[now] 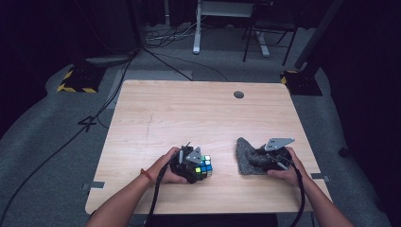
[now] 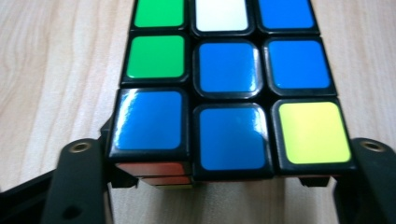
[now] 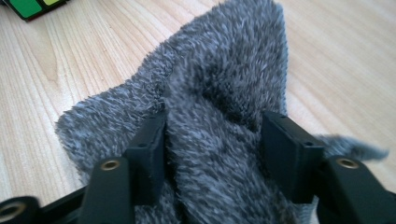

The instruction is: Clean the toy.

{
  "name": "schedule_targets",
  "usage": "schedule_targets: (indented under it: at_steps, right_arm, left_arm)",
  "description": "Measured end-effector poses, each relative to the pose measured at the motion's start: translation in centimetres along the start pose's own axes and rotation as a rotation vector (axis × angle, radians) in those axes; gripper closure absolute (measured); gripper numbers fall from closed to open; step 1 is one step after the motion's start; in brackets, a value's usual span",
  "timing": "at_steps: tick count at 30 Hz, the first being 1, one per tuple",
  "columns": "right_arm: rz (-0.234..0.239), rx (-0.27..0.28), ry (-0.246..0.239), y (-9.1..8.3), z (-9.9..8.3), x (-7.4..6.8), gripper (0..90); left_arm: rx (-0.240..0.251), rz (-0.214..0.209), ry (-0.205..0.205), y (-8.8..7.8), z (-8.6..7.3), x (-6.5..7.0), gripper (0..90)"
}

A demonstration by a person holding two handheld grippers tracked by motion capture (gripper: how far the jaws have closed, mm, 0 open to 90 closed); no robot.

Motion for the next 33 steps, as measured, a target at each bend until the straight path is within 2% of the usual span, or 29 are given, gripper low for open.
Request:
schedule_targets:
  at_steps: [3,5,6,9,12,15,18,21,24,27,28,29,30,33]
  right_arm:
    - [0.018,0.056,0.020,-0.5,0.6,-0.2,41.6]
    - [0.032,0.063,0.008,-0.6,0.7,-0.5,41.5]
    - [0.030,0.069,0.006,-0.7,0.8,-0.6,41.9]
    - [0.042,0.097,0.005,-0.8,1.4,-1.1,43.6]
    - [0.053,0.085,-0.008,-0.5,1.4,-1.7,44.2]
    - [0.065,0.074,-0.004,-0.1,1.3,-1.9,44.3]
    - [0.063,0.064,0.001,0.0,1.2,-1.9,44.7]
    - [0.069,0.061,0.012,0.0,0.9,-1.9,46.9]
    - [0.063,0.031,0.024,0.2,0.4,-1.8,53.9]
    - [0.056,0.011,0.011,0.4,0.1,-1.7,60.8]
    - [0.053,0.007,0.008,0.4,0.1,-1.6,63.2]
    - [0.050,0.004,0.005,0.4,0.0,-1.6,66.4]
    - [0.045,0.001,0.002,0.4,0.0,-1.5,70.7]
    - [0.040,0.003,-0.012,0.3,-0.1,-1.5,75.6]
  left_arm:
    - [0.055,0.026,0.008,-0.7,0.7,-0.1,23.7]
    - [0.060,0.059,0.021,-0.8,1.0,-0.3,18.0]
    - [0.065,0.058,0.015,-0.8,1.1,-0.3,16.5]
    - [0.075,0.055,0.055,-0.7,1.7,0.2,17.3]
    - [0.066,0.041,0.087,-0.6,1.9,0.7,18.7]
    - [0.053,0.026,0.056,-0.1,1.7,0.8,17.3]
    - [0.045,0.019,0.050,0.2,1.5,0.9,19.6]
    - [0.050,0.020,0.039,0.3,1.4,0.7,25.7]
    - [0.053,0.013,0.021,0.2,1.1,0.5,31.8]
    - [0.059,0.001,0.007,0.2,1.0,0.5,32.4]
    - [0.044,-0.009,-0.005,0.4,0.7,0.4,32.4]
    - [0.007,-0.006,-0.007,0.7,0.2,0.3,30.9]
    - [0.031,-0.013,-0.032,0.7,0.1,0.3,28.9]
    - [0.028,-0.003,-0.008,0.6,0.1,0.3,32.9]
Point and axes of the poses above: each handheld gripper's, and its own axes: y roughly forward along the jaws, z roughly out of its top, x roughly to its right, the point moved 8 cm from there along y, roughly forward along the jaws, and after that the axes turned 11 degrees about x, right-handed, at the moved point
